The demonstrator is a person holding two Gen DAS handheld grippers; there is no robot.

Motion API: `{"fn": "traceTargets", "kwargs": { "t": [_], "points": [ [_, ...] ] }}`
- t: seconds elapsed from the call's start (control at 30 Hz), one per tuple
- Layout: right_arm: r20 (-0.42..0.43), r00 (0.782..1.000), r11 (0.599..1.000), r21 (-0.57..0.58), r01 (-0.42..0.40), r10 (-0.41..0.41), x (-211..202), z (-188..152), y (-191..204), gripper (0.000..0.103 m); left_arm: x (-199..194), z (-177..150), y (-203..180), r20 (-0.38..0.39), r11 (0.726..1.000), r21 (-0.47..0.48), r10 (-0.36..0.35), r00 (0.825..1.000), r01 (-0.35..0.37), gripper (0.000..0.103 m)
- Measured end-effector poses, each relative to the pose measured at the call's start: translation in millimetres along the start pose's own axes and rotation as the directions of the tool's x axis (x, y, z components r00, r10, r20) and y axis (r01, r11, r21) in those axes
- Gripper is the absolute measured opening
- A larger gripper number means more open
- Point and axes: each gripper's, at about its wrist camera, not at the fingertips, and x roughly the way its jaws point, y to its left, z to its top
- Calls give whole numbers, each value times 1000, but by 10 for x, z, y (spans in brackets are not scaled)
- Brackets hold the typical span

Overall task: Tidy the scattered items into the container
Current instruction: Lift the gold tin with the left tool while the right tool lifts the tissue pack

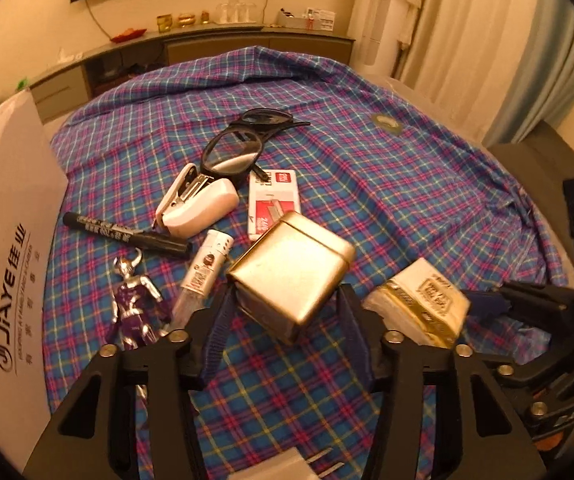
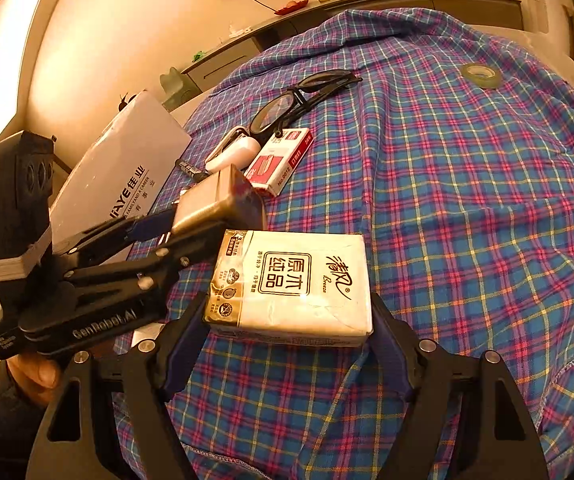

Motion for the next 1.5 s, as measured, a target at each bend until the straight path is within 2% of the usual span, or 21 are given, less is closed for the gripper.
{"fn": "traceTargets", "kwargs": {
  "t": [0.03,0.07,0.13,0.2,0.23,0.27,0.37,0.57,0.63,0.7,0.73,0.77,1.07,1.5],
  "points": [
    [0,1000,1000,2,-1,1,-3,2,-2,76,-29,-10,-31,6,1000,2,-1,1000,1,33],
    [1,1000,1000,2,-2,2,-5,4,-3,76,-53,-17,-72,11,1000,10,8,1000,-8,30],
    [2,1000,1000,4,-5,5,-17,4,-4,76,-104,-28,-139,17,1000,26,17,1000,-17,30],
    [1,1000,1000,10,-8,8,-33,0,-10,76,-156,-30,-223,35,996,81,42,998,-45,38],
    [0,1000,1000,14,-9,9,-40,-4,-14,76,-175,-20,-246,50,991,115,61,997,-67,53],
    [-2,1000,1000,17,-9,9,-40,-2,-16,76,-197,-8,-253,66,987,141,70,995,-78,62],
    [-1,1000,1000,22,-14,14,-52,-6,-15,76,-167,75,-178,49,979,197,42,998,-51,68],
    [-11,1000,1000,24,-8,9,-34,-20,-21,76,191,225,-106,-34,957,290,4,999,6,68],
    [-8,1000,1000,29,2,-2,-24,-19,-36,76,260,248,-87,-46,961,276,-9,999,21,68],
    [-7,1000,999,35,-4,5,-25,-15,-49,76,280,266,-26,-62,974,218,-47,997,60,64],
    [-6,1000,999,36,-7,7,-25,-16,-49,76,276,256,-7,-68,978,191,-67,995,79,56],
    [-6,1000,999,32,-8,8,-24,-19,-41,76,256,240,-9,-64,981,176,-71,995,81,53],
    [26,1000,1000,-5,-18,18,-103,-17,56,76,-57,109,-32,-13,997,59,-49,999,50,51],
    [76,997,997,-70,-17,22,-304,-93,261,76,-650,-154,102,39,999,-44,-18,999,19,51]
  ]
}}
